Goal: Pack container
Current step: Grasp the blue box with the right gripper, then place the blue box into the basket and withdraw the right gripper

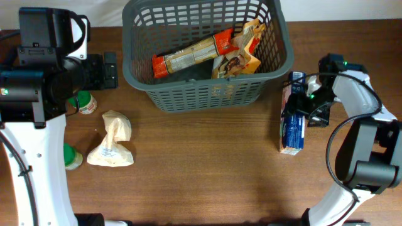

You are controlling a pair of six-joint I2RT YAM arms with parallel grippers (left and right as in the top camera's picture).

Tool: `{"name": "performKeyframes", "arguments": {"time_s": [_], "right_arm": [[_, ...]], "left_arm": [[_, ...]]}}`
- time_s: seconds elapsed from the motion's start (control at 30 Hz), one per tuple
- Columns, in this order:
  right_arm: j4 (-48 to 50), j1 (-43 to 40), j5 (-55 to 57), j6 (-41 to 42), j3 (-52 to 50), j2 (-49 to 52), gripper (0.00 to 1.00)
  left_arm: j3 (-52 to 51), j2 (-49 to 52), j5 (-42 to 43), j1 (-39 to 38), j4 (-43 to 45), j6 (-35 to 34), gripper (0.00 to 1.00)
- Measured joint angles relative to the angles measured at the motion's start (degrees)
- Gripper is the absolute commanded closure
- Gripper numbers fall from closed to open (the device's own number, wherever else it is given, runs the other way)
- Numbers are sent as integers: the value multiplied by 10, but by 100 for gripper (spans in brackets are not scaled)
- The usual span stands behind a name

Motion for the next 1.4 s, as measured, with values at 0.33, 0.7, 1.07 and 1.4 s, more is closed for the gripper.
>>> {"name": "performKeyframes", "arguments": {"time_s": [0.33,0.7,1.07,1.4], "right_arm": [[-46,-25,-4,21,7,-3,96],[-240,21,9,-71,712,-117,96],[-65,282,-18,-558,723,9,96],[35,311,0,-588,715,216,96]], "left_arm": [[0,3,4,0,0,0,1],[-1,6,6,0,0,0,1],[0,7,7,0,0,0,1],[-1,7,6,0,-2,0,1]]}}
